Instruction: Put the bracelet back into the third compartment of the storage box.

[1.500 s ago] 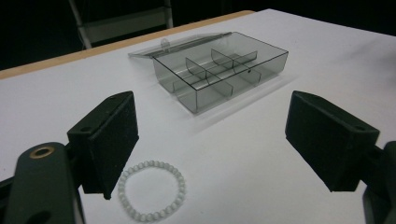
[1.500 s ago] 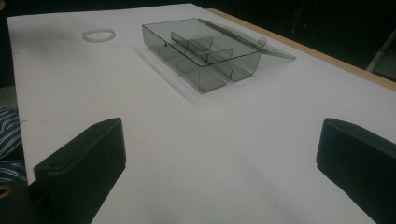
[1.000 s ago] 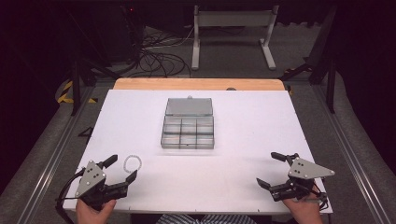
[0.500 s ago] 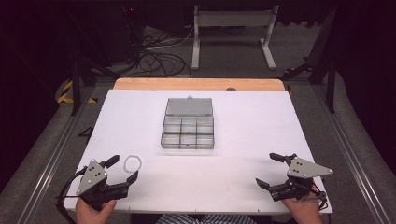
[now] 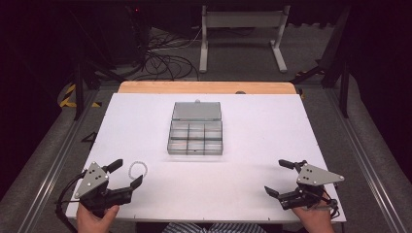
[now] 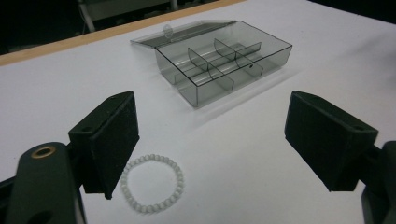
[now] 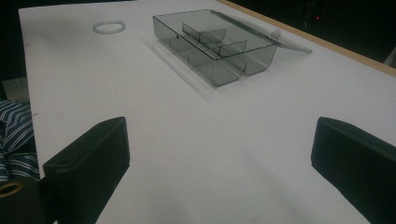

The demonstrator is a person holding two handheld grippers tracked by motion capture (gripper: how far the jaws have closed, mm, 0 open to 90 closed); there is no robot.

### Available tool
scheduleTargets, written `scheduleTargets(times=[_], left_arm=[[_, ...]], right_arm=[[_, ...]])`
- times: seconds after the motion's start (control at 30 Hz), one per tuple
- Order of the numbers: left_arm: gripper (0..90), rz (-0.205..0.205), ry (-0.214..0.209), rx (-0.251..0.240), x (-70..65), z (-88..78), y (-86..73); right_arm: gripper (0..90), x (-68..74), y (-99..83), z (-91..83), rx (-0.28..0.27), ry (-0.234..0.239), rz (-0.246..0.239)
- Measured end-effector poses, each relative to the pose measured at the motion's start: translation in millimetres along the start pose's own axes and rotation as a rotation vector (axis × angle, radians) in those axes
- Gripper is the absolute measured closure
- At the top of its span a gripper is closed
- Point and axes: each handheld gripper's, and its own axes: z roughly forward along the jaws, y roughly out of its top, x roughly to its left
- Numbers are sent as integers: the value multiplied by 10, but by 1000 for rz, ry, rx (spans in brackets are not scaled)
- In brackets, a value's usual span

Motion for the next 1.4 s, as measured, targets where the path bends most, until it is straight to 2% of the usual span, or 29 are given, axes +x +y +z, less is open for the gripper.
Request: scheduleTargets(times=[0.1, 0.37, 0.47, 0.67, 0.9, 1.0, 1.4], left_arm=[[181, -18, -7, 3, 53, -5, 21], [184, -27, -12, 35, 167, 18, 88], [185, -29, 4, 56, 210, 42, 80], [185, -45, 2, 48, 293, 49, 102], [185, -40, 1, 68, 352, 96, 162], [185, -58, -15, 77, 381, 117, 169], [184, -74, -11, 89, 491, 178, 220]], right_arm=[[52, 16, 6, 10, 1, 3, -4], [52, 19, 8, 26, 10, 7, -9], [50, 18, 3, 37, 16, 12, -1], [49, 17, 4, 59, 24, 16, -5], [47, 17, 1, 71, 34, 24, -1], [46, 17, 0, 74, 34, 27, -3], [45, 29, 3, 78, 39, 33, -3]])
